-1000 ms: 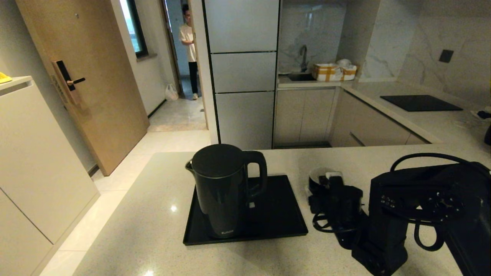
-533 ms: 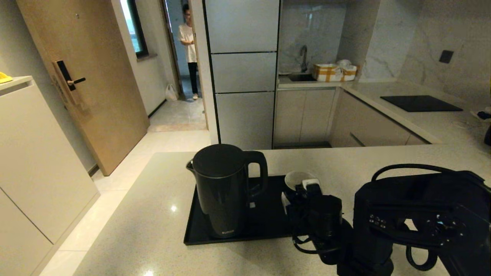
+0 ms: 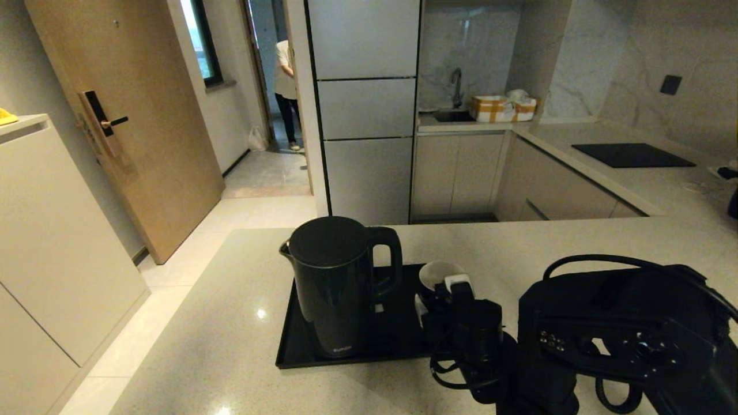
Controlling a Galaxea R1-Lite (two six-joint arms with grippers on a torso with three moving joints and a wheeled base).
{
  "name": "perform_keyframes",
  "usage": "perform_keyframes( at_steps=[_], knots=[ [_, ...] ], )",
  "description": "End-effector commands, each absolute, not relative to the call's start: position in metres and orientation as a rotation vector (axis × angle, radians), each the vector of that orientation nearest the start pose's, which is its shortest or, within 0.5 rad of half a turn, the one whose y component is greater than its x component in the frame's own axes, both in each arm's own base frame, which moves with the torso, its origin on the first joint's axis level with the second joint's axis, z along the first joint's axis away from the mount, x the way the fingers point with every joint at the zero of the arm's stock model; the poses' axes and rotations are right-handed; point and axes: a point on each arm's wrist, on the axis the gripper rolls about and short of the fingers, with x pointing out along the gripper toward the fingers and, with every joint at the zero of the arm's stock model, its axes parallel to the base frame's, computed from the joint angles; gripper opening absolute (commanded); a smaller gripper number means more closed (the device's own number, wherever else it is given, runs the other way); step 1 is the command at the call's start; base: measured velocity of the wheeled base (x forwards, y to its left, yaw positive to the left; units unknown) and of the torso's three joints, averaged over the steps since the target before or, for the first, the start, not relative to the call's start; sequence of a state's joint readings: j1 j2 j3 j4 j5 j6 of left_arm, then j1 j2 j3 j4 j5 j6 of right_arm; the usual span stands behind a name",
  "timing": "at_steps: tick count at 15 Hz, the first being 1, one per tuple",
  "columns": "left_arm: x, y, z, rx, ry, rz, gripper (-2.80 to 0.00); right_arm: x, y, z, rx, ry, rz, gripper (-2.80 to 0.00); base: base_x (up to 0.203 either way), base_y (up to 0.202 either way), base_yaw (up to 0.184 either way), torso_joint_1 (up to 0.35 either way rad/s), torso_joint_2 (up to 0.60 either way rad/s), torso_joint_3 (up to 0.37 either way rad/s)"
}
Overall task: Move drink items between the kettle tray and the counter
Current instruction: Return the tea cup to its original position
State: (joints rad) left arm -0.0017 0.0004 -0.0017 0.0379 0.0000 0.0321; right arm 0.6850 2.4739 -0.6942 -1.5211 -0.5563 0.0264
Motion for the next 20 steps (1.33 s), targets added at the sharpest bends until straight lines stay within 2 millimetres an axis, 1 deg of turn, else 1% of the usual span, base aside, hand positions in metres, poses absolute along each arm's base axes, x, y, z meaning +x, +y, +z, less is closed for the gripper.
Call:
perform_keyframes(
  at_steps=[1, 5, 7, 8, 20],
  knots=[
    [-0.023, 0.000, 0.072, 0.032, 0.037, -0.002, -2.80, 0.292, 0.229, -0.034, -0.123, 0.217, 0.136, -2.80, 0.000, 0.000, 0.000, 0.000, 0.00, 0.000],
    [-0.023, 0.000, 0.072, 0.032, 0.037, -0.002, -2.80, 0.287, 0.236, -0.039, -0.123, 0.231, 0.155, -2.80, 0.000, 0.000, 0.000, 0.000, 0.00, 0.000],
    [-0.023, 0.000, 0.072, 0.032, 0.037, -0.002, -2.80, 0.288, 0.236, -0.045, -0.132, 0.243, 0.153, -2.80, 0.000, 0.000, 0.000, 0.000, 0.00, 0.000],
    [-0.023, 0.000, 0.072, 0.032, 0.037, -0.002, -2.80, 0.289, 0.237, -0.049, -0.133, 0.246, 0.152, 0.00, 0.000, 0.000, 0.000, 0.000, 0.00, 0.000],
    [-0.023, 0.000, 0.072, 0.032, 0.037, -0.002, -2.80, 0.288, 0.236, -0.049, -0.127, 0.250, 0.154, 0.00, 0.000, 0.000, 0.000, 0.000, 0.00, 0.000]
  ],
)
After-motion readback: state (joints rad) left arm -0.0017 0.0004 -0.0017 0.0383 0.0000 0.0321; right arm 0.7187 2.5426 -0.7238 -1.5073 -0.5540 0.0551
